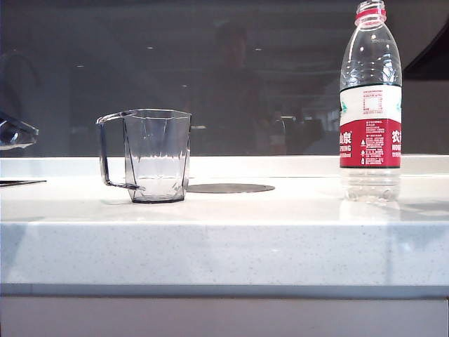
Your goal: Pick up the mineral water bottle on the table and pour water into the mug until it's half full.
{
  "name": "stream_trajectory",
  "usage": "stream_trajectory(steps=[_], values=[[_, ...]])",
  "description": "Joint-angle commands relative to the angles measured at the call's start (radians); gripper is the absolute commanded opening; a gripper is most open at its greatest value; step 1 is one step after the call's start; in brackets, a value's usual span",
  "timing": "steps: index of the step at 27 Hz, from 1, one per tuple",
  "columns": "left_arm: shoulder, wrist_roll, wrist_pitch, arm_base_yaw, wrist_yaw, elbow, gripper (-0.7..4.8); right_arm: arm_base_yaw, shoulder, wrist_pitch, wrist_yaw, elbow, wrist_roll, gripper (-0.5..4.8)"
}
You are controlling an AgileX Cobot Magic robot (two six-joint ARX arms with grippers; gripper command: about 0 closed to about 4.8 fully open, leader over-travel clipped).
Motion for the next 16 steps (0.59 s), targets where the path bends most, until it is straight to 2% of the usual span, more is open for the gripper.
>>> stream_trajectory(steps=[1,8,11,16], values=[[-0.005,0.002,0.005,0.001,0.003,0.003,-0.04,-0.002,0.116,0.14,0.001,0.008,-0.014,4.79],[-0.078,0.002,-0.002,0.001,0.003,0.003,-0.04,-0.002,0.38,0.414,0.036,0.009,-0.014,4.79],[-0.085,0.002,-0.002,0.0,0.003,0.003,-0.04,-0.016,0.56,0.615,0.036,0.009,-0.014,4.79],[-0.085,0.002,-0.002,-0.032,-0.001,0.002,-0.04,-0.048,0.718,0.786,0.026,0.01,-0.013,4.79]])
